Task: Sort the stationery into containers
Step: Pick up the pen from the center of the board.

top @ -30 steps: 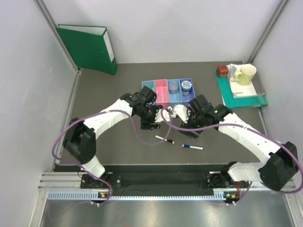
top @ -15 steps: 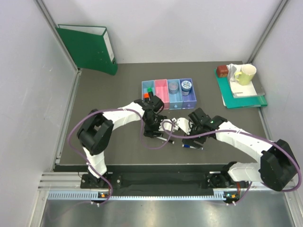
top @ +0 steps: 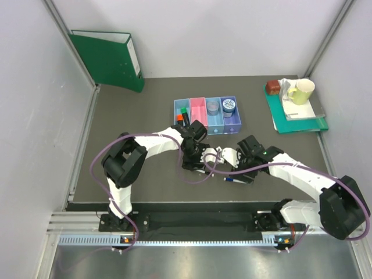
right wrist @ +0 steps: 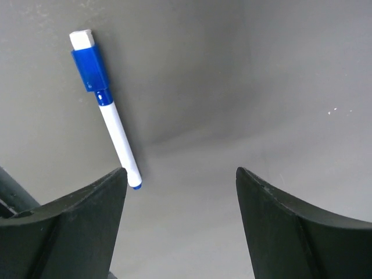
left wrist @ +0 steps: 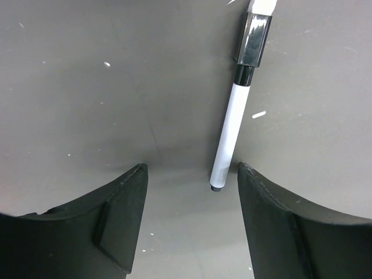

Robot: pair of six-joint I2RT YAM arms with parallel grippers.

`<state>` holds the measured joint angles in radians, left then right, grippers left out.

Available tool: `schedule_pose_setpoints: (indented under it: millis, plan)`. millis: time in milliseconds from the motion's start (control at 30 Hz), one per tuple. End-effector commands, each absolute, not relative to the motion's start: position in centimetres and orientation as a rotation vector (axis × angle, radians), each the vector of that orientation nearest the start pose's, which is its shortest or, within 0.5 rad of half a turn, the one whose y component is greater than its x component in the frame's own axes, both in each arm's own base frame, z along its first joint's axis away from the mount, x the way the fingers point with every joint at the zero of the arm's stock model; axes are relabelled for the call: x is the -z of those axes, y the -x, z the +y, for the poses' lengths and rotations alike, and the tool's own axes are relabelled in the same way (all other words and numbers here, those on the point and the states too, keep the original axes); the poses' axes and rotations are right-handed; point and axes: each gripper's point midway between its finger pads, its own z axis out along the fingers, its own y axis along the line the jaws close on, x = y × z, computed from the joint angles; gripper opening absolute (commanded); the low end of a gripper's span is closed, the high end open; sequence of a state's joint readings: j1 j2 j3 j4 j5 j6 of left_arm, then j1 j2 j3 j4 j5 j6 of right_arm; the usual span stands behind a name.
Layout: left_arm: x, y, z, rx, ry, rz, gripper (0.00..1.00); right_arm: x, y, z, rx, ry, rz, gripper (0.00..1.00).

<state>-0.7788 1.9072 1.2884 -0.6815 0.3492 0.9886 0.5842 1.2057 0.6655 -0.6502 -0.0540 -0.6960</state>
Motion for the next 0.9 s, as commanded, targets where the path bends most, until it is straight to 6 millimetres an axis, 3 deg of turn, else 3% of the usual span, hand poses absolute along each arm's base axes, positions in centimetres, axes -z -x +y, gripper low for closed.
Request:
schedule_pose_setpoints:
  millis: [0, 333, 567, 700, 800, 867]
  plan:
    - [-4.8, -26.3, -34.4, -0.72, 2.798, -2.133, 0.68, -3.2, -20.1, 12.9, -0.114, 1.763, 2.098, 0.75]
    - [-4.9, -24.0, -35.9, -0.824, 2.754, -2.079, 0.64, -3.2, -19.2, 12.5, -0.128, 1.76, 2.105, 0.74]
    - [-3.9, -23.1, -36.9, -0.845, 2.724, -2.07, 0.44, -4.1, -19.4, 12.2, -0.102, 1.703, 2.093, 0.72]
    - [-3.6, -22.6, -37.3, -0.845, 2.723, -2.064, 0.24, -4.8, -19.4, 11.6, -0.077, 1.676, 2.091, 0.72]
    - [-3.3, -22.5, -37.2, -0.82, 2.717, -2.067, 0.01, -4.9, -19.3, 11.6, -0.089, 1.675, 2.092, 0.72]
    - [-3.2, -22.8, -36.6, -0.753, 2.708, -2.089, 0.0, -5.0, -19.5, 11.9, -0.098, 1.67, 2.088, 0.72]
